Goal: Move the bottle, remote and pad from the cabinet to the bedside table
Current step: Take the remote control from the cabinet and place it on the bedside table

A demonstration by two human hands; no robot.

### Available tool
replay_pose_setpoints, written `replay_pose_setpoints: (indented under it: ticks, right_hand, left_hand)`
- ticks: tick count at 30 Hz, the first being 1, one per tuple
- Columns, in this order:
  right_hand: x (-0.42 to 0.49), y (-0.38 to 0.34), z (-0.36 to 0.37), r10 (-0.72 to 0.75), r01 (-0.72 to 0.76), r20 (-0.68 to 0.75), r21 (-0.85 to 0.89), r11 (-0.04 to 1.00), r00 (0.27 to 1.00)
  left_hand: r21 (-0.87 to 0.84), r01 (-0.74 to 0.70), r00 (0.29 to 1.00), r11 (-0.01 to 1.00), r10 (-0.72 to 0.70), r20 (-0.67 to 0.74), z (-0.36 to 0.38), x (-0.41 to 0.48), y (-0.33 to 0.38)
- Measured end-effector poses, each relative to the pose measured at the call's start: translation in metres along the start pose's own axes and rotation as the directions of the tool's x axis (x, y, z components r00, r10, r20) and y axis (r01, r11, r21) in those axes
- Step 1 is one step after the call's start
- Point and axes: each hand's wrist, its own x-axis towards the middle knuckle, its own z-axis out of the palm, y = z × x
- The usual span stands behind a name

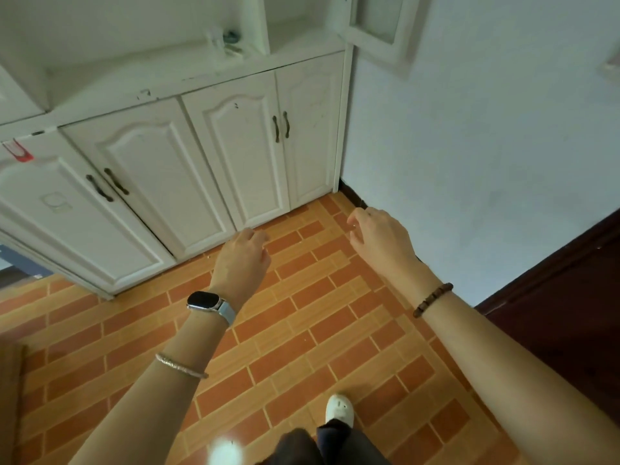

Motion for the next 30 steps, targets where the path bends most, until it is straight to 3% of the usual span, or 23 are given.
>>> replay_pose_setpoints:
  ticks: [9,30]
  right_hand:
    - [0.085,0.048,0.018,-0.033,0.031,0.038,0.053,0.998,0.999]
    - [0.339,0.103,0.057,-0.008,0.006,0.039,0.055,0.998,0.999]
  left_hand:
    - [0.000,0.019,1.000,1.000,-0.019,-0.014,0.025,0.098,0.011]
    - [-0.030,-0.020,0.996,0.999,0.018,-0.087,0.048,0.364,-0.041]
